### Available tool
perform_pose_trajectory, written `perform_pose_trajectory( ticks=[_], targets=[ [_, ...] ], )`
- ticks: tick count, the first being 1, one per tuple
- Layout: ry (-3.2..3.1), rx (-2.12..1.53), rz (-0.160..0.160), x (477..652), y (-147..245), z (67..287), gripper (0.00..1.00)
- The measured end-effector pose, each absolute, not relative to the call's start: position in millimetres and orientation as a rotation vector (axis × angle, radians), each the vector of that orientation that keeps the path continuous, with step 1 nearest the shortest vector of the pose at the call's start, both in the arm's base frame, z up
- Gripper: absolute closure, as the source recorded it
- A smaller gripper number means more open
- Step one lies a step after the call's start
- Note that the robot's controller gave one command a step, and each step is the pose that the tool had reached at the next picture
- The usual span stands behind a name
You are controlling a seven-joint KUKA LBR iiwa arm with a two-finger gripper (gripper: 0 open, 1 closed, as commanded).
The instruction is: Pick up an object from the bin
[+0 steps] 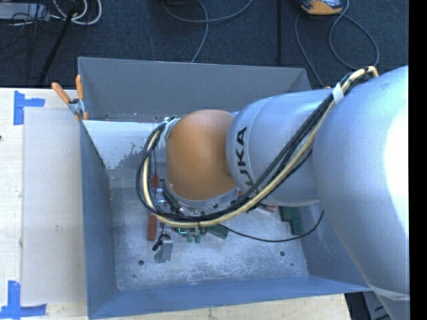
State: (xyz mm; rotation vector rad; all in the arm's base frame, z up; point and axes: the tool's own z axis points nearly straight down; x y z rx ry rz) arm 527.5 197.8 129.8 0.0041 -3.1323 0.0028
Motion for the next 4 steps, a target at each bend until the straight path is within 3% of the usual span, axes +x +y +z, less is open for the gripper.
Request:
perform_pose_trajectory(
  ticks=[1,2,3,4],
  targets=[
    [-3.129,0.177,0.006,532.2,130.3,66.1,0.0],
    [-3.064,0.706,0.001,537.8,77.7,160.5,0.0],
    [-3.148,0.305,-0.007,525.8,75.3,74.7,0.0],
    [-3.076,0.665,0.002,551.9,49.1,129.8,0.0]
  ],
)
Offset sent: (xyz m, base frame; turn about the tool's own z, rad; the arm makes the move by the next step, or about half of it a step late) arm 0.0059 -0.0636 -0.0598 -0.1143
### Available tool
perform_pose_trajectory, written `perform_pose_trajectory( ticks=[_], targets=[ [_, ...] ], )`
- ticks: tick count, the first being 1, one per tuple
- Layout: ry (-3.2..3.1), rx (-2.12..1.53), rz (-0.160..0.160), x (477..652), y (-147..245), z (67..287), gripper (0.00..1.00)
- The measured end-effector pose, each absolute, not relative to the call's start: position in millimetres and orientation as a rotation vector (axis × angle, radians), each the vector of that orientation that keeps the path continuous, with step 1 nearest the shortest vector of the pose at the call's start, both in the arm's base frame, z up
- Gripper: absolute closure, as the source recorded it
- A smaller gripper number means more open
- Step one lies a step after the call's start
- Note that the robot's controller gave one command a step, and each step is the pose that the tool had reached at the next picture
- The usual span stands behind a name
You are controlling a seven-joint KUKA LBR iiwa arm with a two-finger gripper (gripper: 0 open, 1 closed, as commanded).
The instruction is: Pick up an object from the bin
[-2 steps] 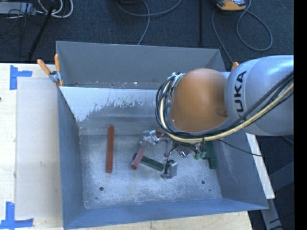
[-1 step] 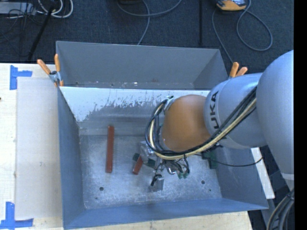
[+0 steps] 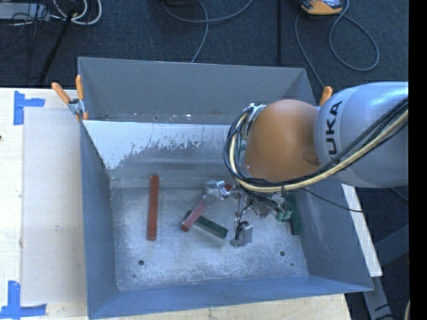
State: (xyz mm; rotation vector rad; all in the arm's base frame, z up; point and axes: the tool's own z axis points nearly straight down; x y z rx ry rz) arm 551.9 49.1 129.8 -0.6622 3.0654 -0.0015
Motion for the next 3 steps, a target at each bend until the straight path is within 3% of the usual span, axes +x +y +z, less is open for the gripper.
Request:
perform_pose_trajectory(
  ticks=[1,2,3],
  targets=[
    [3.121,-0.245,0.001,571.3,57.2,72.9,0.0],
    [3.125,-0.241,0.002,570.2,56.8,71.8,1.0],
    [3.123,-0.225,0.002,601.8,84.7,227.5,1.0]
  ],
)
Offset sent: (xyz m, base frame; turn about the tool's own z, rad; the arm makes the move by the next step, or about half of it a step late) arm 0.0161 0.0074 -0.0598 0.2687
